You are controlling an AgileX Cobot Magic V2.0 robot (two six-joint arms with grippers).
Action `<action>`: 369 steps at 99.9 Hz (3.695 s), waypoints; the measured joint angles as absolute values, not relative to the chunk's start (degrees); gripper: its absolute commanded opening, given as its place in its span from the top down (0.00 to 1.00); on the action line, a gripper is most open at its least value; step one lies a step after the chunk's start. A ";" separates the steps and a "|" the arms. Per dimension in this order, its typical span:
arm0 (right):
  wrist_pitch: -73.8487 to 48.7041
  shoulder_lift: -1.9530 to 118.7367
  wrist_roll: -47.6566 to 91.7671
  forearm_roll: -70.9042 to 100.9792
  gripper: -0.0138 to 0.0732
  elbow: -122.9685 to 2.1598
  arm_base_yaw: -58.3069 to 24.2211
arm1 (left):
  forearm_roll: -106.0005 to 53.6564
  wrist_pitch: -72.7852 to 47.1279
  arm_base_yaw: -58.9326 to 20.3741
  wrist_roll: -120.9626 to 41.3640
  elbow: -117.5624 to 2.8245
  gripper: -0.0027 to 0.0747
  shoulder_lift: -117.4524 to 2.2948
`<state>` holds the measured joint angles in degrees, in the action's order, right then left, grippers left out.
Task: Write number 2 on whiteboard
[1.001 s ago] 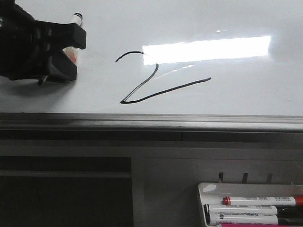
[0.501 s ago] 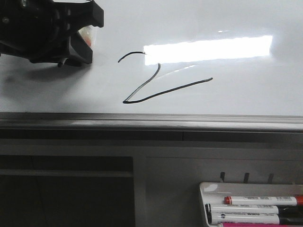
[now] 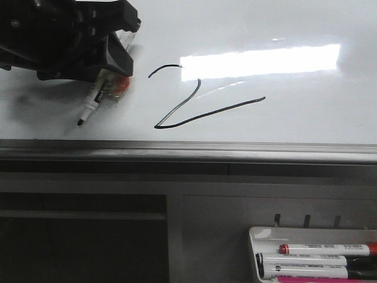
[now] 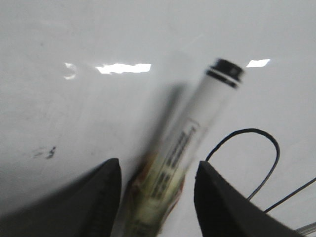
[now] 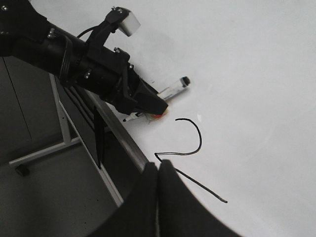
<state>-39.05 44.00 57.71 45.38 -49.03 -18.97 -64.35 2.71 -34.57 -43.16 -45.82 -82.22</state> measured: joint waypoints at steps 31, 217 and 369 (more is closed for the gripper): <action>-39.05 44.00 57.71 45.79 0.92 -49.03 -18.97 | -64.35 2.60 -34.59 -43.16 -45.92 0.46 -82.22; -11.11 -0.51 57.71 47.91 0.92 -8.55 -18.88 | -50.03 -0.68 -33.67 -43.26 -10.70 0.99 -5.63; -10.33 -0.51 57.71 48.29 0.92 -8.55 -18.88 | -7.85 -15.30 -11.19 -6.43 0.00 0.99 0.21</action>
<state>-10.33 -0.51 57.71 48.29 -8.55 -18.88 -7.85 -15.30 -11.19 -6.43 0.00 0.21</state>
